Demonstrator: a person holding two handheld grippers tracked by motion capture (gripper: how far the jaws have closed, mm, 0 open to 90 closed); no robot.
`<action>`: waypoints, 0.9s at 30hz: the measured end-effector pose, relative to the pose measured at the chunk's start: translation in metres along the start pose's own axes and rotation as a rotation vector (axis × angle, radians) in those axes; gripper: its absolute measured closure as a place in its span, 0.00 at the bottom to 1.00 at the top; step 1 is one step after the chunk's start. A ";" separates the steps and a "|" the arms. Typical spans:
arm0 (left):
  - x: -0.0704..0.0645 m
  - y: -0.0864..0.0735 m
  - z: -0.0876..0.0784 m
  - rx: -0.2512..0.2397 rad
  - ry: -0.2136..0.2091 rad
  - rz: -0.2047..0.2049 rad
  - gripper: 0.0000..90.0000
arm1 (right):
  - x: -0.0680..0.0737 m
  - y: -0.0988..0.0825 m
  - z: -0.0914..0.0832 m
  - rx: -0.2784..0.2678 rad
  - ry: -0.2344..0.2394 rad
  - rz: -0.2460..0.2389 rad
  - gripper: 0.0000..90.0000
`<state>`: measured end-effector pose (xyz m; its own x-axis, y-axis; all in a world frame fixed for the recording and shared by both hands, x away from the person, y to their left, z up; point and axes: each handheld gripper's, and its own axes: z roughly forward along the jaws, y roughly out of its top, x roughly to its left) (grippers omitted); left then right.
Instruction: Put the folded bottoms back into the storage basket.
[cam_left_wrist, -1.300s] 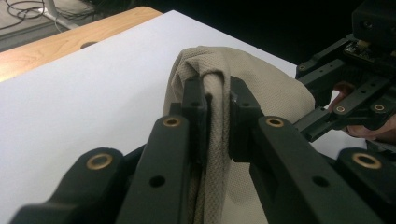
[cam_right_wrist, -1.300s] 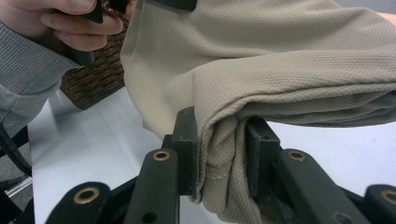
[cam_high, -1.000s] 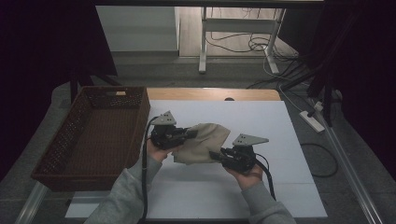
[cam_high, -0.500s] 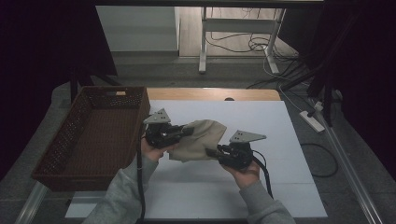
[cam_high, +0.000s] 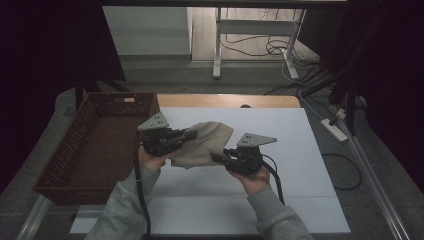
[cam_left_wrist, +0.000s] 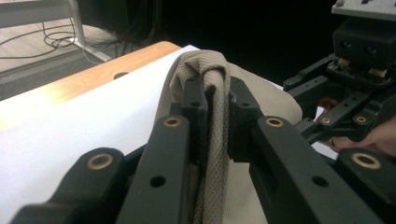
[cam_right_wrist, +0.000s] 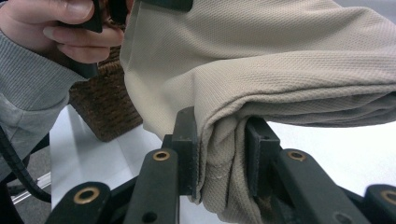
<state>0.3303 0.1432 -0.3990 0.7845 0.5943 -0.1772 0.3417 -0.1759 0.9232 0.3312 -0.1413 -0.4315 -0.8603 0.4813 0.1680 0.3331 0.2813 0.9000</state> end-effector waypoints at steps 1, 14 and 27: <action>0.000 0.000 -0.002 -0.003 0.002 -0.001 0.89 | 0.001 0.001 0.002 -0.001 0.003 -0.002 0.78; 0.005 0.003 -0.013 -0.023 0.006 -0.008 0.90 | 0.004 0.010 0.010 -0.016 0.016 -0.014 0.78; 0.008 0.004 -0.022 -0.030 0.026 -0.015 0.90 | 0.005 0.017 0.019 -0.027 0.028 -0.027 0.78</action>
<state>0.3271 0.1646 -0.3891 0.7654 0.6170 -0.1829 0.3375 -0.1428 0.9304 0.3401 -0.1188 -0.4230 -0.8794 0.4503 0.1545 0.2995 0.2709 0.9148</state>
